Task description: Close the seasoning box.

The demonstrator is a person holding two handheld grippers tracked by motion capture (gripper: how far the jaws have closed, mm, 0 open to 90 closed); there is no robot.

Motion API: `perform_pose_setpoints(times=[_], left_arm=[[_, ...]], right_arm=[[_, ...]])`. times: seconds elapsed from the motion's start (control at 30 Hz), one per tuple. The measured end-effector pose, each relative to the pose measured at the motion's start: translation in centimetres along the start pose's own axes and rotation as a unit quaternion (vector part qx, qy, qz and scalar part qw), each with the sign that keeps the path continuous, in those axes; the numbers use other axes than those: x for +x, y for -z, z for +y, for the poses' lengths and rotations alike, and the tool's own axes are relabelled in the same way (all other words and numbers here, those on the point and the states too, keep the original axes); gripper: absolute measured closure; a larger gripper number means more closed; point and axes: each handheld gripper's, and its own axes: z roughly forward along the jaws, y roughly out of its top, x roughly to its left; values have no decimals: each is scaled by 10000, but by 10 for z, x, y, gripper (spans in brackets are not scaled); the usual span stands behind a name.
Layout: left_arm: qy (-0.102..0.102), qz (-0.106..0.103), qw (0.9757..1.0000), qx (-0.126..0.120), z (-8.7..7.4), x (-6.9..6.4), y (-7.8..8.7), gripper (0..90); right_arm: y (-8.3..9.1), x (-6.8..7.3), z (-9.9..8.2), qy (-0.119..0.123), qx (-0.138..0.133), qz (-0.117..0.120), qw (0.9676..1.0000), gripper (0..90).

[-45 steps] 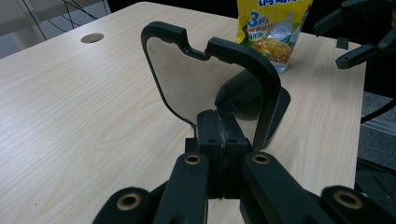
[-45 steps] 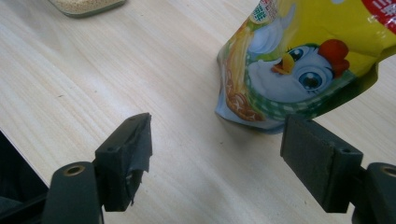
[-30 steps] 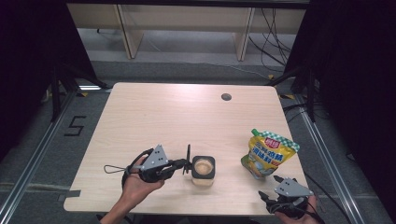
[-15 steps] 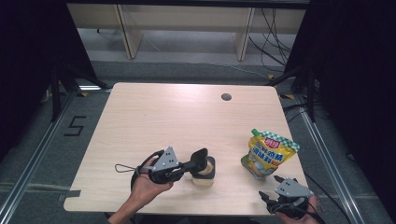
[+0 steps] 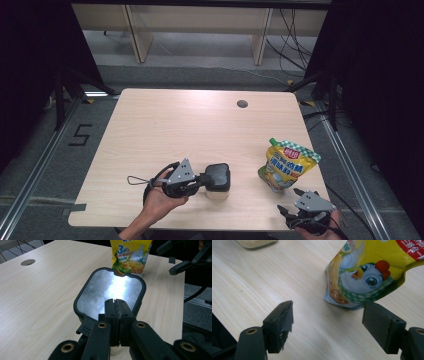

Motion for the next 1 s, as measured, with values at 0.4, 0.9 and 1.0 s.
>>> perform_pose_setpoints(times=[0.4,0.9,1.0], left_arm=[[72,-19,10000,27,-2,0,-4,835],[380,-50,9992,-63,-14,1,13,337],[318,-94,9994,-49,-20,1,14,291]], right_arm=[[0,-1,0,75,-11,-12,10000,258],[2,0,0,-26,-26,-16,10000,258],[2,-2,0,120,-63,-23,9999,258]])
